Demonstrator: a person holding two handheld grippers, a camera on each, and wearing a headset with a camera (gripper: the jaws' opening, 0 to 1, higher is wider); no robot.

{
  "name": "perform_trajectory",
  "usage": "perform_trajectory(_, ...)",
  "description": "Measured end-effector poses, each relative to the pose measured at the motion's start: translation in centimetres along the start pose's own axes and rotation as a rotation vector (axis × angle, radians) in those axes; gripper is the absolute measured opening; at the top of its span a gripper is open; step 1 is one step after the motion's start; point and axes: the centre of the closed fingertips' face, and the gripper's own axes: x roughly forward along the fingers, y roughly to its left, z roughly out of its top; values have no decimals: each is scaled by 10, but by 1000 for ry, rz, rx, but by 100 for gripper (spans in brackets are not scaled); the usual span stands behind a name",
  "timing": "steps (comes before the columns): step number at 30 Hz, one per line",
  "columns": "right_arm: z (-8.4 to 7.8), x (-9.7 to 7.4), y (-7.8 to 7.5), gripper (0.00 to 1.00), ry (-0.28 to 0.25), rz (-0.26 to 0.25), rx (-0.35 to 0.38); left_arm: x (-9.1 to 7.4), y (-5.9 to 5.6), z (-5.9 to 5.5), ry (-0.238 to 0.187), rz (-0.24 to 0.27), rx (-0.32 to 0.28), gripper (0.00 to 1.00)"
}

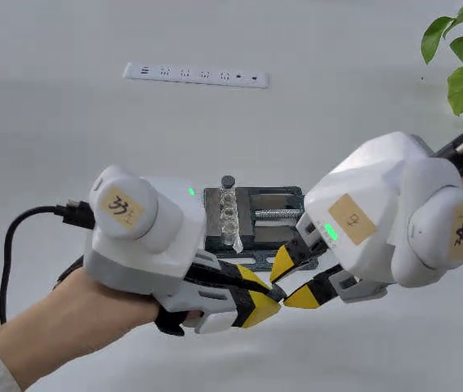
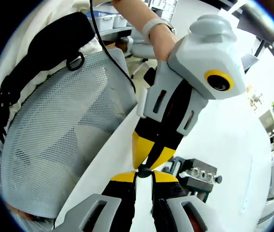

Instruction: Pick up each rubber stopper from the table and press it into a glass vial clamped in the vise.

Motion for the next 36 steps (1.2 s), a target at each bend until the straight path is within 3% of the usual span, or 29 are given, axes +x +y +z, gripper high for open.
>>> perform_trajectory(15, -2, 0, 1, 7, 10, 9, -3, 4, -1, 1, 11, 0, 2, 5)
perform_trajectory(22, -1, -2, 2, 8, -4, 17, 34, 3, -4, 2, -5, 7, 40, 4)
perform_trajectory(31, -4, -23, -13, 13, -65, -17, 165, -4, -3, 9, -64, 32, 132, 4)
perform_trajectory(36, 1, -28, -12, 13, -121, -9, 327, -6, 1, 16, -98, 69, 165, 4)
